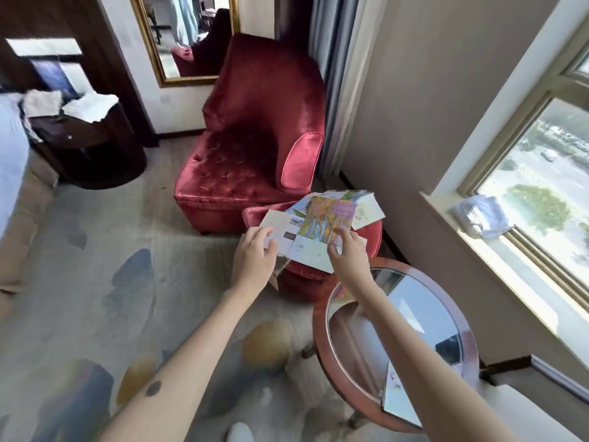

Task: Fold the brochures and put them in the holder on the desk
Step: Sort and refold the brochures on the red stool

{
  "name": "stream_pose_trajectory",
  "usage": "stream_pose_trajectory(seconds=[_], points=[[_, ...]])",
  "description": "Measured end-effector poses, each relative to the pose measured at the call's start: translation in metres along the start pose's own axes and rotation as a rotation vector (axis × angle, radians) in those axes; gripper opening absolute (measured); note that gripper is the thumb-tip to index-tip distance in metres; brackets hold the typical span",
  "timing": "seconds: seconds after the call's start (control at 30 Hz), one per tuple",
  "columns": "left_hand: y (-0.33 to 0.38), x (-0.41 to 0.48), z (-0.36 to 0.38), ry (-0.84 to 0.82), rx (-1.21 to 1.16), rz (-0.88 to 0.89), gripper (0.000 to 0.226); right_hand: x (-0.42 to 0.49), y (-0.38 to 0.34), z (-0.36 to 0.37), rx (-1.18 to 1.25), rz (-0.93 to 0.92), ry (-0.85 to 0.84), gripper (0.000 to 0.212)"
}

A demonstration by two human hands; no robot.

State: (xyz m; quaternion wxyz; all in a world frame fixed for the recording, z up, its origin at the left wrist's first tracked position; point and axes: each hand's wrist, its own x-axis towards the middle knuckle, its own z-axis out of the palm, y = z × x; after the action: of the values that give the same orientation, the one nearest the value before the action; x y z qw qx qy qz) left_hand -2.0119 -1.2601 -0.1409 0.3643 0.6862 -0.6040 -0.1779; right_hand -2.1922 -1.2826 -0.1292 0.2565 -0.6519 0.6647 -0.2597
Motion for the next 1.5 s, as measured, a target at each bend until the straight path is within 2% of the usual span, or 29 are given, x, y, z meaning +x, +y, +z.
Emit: stream_pose_trajectory(seconds=[0.2, 0.4, 0.6, 0.77, 1.0, 1.23, 1.5], points=[[-0.043, 0.080, -0.031, -0.001, 0.053, 0.075, 0.029, 0.058, -0.040, 0.035, -0.020, 0.006, 0.020, 0.040], [-0.052, 0.139, -0.014, -0.084, 0.102, 0.148, 0.031, 0.113, -0.040, 0.040, -0.060, 0.069, 0.070, 0.041], [-0.045, 0.204, 0.035, -0.219, 0.104, 0.191, 0.033, 0.185, 0.001, 0.044, -0.106, 0.160, 0.094, 0.040], [-0.049, 0.292, 0.081, -0.305, 0.173, 0.248, 0.032, 0.268, 0.043, 0.045, -0.078, 0.276, 0.093, 0.039], [-0.047, 0.387, 0.167, -0.464, 0.228, 0.261, 0.030, 0.351, 0.092, 0.049, -0.058, 0.396, 0.075, 0.040], [-0.057, 0.415, 0.237, -0.647, 0.225, 0.273, 0.029, 0.372, 0.138, 0.078, -0.045, 0.546, -0.008, 0.042], [-0.114, 0.415, 0.309, -0.969, 0.304, 0.316, 0.032, 0.361, 0.189, 0.135, -0.026, 0.811, -0.073, 0.042]])
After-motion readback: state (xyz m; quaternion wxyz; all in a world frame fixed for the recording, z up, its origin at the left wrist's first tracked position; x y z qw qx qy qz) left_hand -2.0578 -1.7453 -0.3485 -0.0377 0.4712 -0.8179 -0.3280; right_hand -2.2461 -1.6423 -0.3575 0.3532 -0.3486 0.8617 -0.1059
